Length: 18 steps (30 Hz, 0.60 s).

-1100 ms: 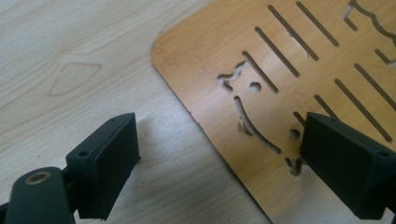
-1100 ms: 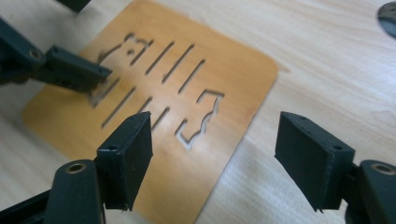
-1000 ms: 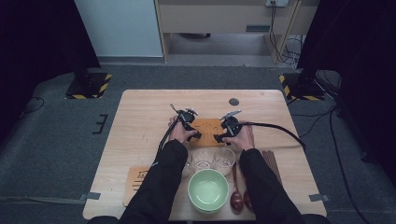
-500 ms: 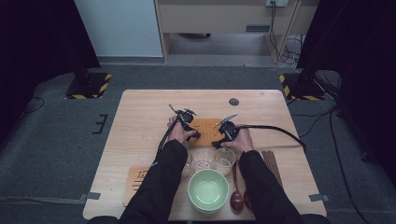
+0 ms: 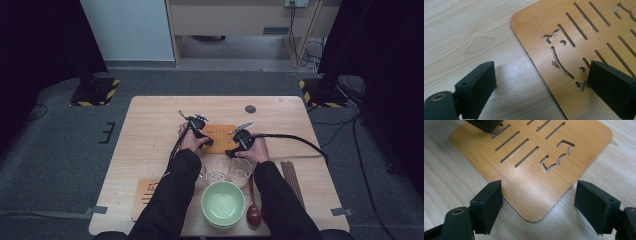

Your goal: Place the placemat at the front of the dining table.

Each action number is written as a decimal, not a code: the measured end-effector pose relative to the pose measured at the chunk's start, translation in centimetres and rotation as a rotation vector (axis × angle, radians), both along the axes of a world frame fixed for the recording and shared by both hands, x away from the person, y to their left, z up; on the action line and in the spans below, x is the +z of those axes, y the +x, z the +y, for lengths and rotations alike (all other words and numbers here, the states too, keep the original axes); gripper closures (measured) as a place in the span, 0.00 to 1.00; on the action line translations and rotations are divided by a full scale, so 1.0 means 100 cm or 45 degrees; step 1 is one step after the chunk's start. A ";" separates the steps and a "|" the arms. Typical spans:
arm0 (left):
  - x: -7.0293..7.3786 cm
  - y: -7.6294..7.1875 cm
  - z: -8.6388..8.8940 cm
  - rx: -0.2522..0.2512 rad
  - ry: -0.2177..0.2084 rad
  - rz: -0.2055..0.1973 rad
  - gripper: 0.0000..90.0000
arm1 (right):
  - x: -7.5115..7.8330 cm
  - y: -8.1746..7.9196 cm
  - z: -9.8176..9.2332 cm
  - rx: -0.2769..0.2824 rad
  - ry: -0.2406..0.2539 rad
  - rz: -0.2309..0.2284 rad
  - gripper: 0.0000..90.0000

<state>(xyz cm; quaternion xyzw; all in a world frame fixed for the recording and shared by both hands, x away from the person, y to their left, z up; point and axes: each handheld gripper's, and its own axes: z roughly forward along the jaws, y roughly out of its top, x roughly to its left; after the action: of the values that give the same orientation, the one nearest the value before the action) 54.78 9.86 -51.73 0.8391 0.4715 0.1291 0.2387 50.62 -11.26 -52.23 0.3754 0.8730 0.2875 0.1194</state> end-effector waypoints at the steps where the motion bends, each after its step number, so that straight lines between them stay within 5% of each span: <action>1: 0.000 0.000 0.000 0.001 0.000 -0.003 0.09 | 0.000 0.001 0.000 0.000 0.002 -0.001 0.25; 18: 0.000 0.004 0.008 0.022 0.014 -0.023 0.09 | -0.005 0.004 0.005 0.005 0.060 -0.052 0.25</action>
<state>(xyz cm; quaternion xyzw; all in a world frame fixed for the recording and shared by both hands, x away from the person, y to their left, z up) 55.16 10.67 -51.71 0.8350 0.4758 0.1414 0.2374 51.05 -10.78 -52.68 0.3703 0.8642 0.3159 0.1276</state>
